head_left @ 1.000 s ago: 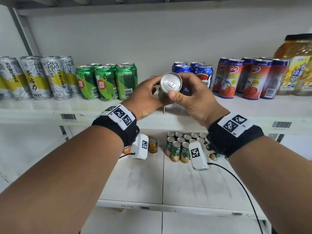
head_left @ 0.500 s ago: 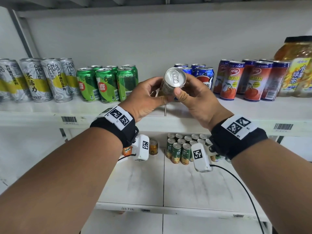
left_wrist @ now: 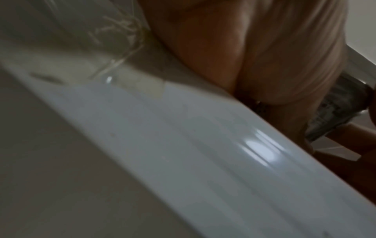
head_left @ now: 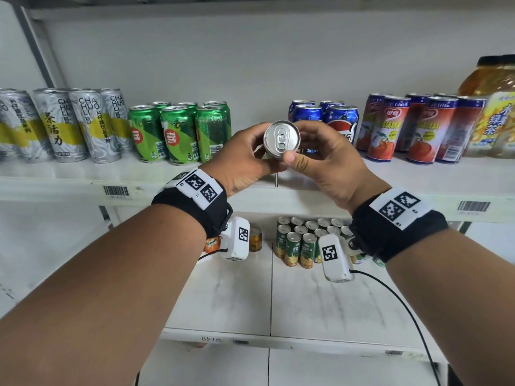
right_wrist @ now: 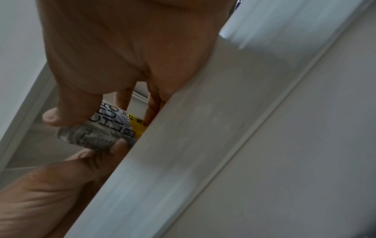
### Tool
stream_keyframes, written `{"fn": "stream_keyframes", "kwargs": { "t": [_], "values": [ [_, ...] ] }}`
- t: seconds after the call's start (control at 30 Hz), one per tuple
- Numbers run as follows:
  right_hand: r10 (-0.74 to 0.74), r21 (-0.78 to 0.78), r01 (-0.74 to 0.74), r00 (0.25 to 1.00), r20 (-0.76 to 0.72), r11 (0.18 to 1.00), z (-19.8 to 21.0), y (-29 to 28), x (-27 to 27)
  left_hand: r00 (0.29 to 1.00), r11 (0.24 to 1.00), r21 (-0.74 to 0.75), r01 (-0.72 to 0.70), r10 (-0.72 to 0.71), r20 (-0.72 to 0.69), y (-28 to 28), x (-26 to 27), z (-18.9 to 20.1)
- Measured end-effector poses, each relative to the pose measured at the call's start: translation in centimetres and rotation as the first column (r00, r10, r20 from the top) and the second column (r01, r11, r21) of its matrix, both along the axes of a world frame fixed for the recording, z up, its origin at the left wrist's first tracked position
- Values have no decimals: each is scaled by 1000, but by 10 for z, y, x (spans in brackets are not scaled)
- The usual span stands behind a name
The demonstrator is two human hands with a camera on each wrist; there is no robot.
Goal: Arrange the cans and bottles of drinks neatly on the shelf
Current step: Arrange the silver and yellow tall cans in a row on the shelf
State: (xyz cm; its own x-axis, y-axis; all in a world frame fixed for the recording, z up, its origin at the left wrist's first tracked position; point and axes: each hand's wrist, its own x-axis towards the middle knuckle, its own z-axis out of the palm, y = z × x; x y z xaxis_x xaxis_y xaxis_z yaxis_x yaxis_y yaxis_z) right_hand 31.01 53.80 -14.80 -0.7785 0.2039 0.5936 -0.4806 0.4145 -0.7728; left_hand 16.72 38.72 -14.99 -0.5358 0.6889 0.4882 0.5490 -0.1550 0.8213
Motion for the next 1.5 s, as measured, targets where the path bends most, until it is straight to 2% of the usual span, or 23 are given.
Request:
{"fn": "stream_keyframes", "kwargs": {
  "t": [0.17, 0.27, 0.37, 0.57, 0.87, 1.0, 1.07, 1.13, 1.23, 1.37, 1.5],
  "values": [
    [-12, 34, 12, 1000, 0, 999, -3, -2, -4, 996, 1000, -19, -21, 19, -87, -4, 5, 2],
    [2, -18, -2, 1000, -8, 1000, -3, -3, -5, 993, 994, 65, -82, 87, -82, -2, 6, 0],
    [-47, -70, 46, 999, -7, 997, 0, -5, -3, 991, 988, 124, -88, 100, -91, -1, 4, -2],
    [-134, -71, 137, 990, 42, 988, 5, -11, 0, 985, 998, 68, -9, 21, -172, -3, 3, -6],
    [-143, -123, 145, 989, 26, 982, 5, -9, 0, 988, 999, 38, -14, 20, -156, -5, 7, -3],
    [-4, -246, 13, 999, 37, 969, 6, -5, -2, 1000, 997, 74, 7, -6, -14, -10, 8, 1],
    [30, -251, -15, 998, 54, 968, 5, -3, -4, 998, 991, 126, -36, 30, 56, -10, 8, 2],
    [23, -188, -6, 996, 89, 982, 4, -2, -6, 985, 983, 171, -70, 42, 164, -10, 8, 3],
    [-38, -11, 40, 986, 164, 999, 1, -2, -8, 954, 979, 176, -99, 43, 296, -9, 10, 6],
    [-50, 37, 43, 972, 230, 998, 2, -6, -10, 936, 983, 122, -136, 87, 341, -5, 12, 10],
    [-7, -67, 25, 965, 262, 997, 5, -9, -6, 917, 993, 38, -112, 88, 390, -5, 15, 16]
  ]
}}
